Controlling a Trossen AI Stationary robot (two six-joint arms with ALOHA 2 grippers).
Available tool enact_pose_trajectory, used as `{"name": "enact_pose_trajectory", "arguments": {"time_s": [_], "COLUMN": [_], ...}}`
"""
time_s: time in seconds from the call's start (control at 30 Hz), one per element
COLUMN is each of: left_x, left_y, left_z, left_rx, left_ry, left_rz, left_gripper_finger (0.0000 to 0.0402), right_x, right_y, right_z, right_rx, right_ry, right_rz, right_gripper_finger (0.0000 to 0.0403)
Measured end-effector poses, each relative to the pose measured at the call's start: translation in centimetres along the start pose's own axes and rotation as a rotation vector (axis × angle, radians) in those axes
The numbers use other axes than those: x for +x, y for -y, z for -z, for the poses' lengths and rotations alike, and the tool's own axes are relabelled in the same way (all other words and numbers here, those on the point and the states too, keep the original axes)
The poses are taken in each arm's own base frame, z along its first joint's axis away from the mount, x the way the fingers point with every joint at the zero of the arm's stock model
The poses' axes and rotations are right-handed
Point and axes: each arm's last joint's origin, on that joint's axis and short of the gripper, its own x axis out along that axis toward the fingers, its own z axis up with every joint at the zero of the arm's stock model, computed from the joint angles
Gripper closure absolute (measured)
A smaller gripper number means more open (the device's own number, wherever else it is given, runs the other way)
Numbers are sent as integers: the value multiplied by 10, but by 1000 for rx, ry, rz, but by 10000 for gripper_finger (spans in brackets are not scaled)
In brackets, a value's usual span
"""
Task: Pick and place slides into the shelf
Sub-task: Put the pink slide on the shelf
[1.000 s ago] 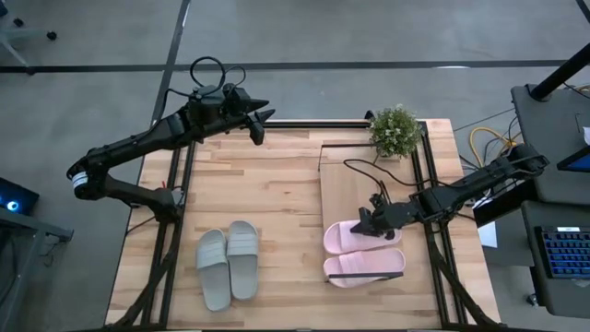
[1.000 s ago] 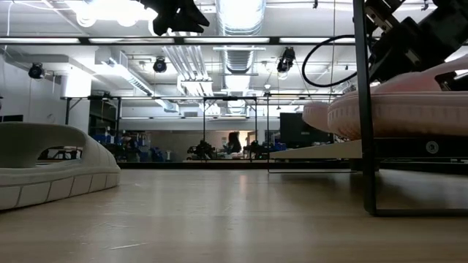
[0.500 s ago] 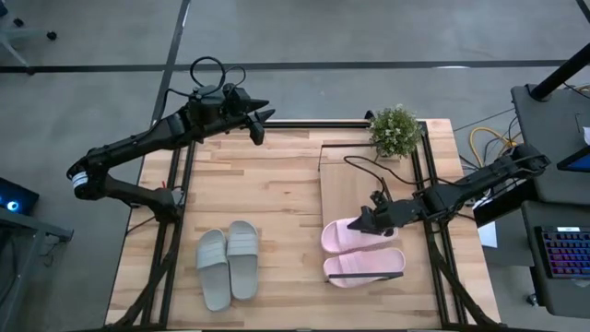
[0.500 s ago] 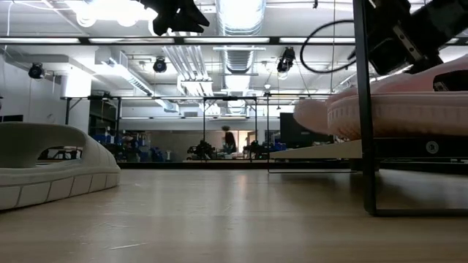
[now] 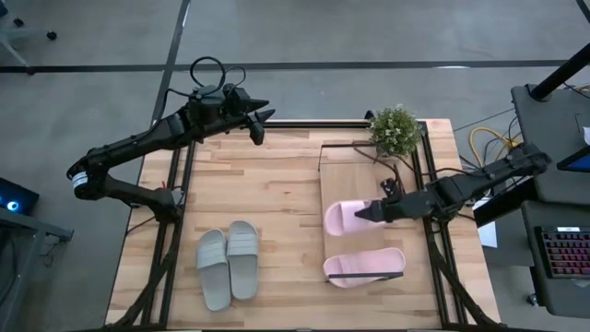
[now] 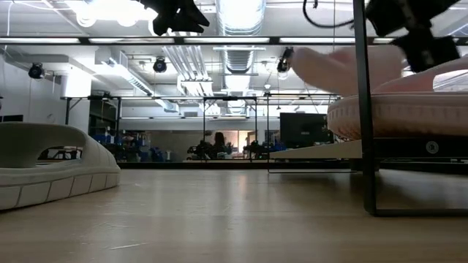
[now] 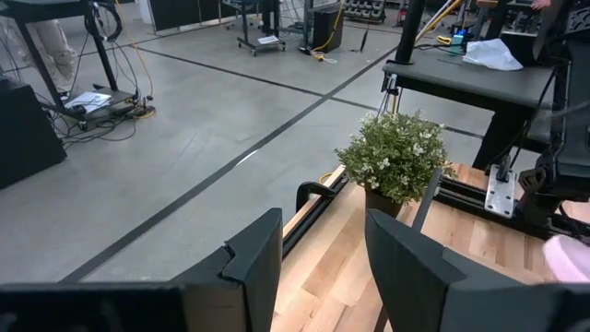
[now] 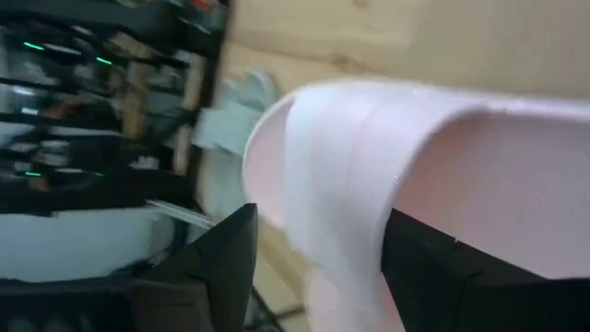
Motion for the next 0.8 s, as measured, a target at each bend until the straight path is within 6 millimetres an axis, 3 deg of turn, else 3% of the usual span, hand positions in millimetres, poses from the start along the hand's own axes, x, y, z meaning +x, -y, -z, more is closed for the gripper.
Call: {"name": "enact_pose_trajectory", "arguments": {"time_s": [0.23,0.8], "left_x": [0,0], "left_y": [0,0], "left_z": [0,0], "left_rx": [0,0], "left_ry": [-1,-2], "left_rz": [3,4], "left_gripper_finger": [260,260], "right_x": [2,36], "right_y": [4,17], "right_z": [14,31], "right_rx": [114,187], "right_ry": [-59,-95], "right_rz": [47,196], "right_gripper_finger": [214,211]}}
